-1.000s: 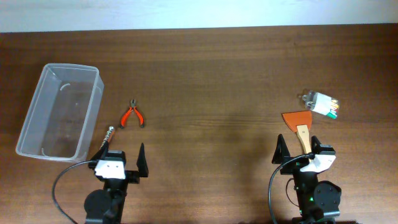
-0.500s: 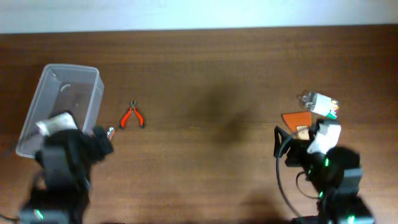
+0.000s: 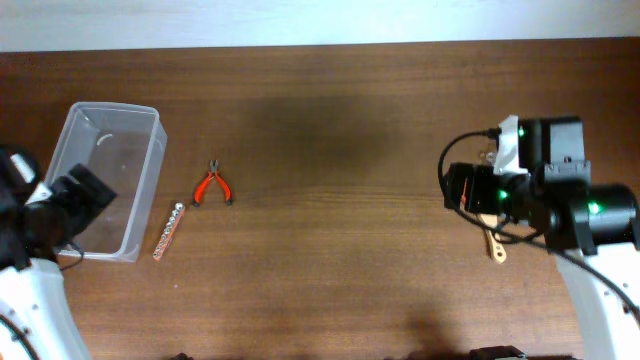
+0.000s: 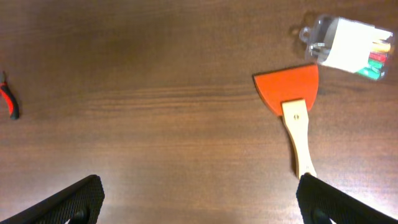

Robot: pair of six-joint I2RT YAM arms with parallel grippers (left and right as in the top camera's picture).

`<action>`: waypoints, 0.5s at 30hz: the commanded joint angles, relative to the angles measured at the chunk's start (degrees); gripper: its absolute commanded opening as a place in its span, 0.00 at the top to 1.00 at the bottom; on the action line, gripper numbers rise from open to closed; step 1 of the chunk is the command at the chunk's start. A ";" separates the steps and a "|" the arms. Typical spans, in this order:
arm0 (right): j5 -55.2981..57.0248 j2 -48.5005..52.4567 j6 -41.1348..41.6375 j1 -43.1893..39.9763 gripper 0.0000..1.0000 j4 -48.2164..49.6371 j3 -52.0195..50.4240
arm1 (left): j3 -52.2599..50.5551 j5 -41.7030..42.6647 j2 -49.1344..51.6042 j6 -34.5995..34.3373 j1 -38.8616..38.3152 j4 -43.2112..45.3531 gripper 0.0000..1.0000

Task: Pack container
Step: 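Reach the left gripper to the clear container's rim and grasp it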

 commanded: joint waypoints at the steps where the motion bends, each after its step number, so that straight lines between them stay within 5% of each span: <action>1: -0.09 2.32 -0.85 0.35 0.01 -0.17 1.66 | 0.96 -2.67 3.96 -5.25 3.69 -0.09 0.01; 15: 0.17 7.85 -0.87 0.35 0.01 -0.22 1.66 | 0.85 -4.83 24.33 -19.28 6.56 0.26 0.01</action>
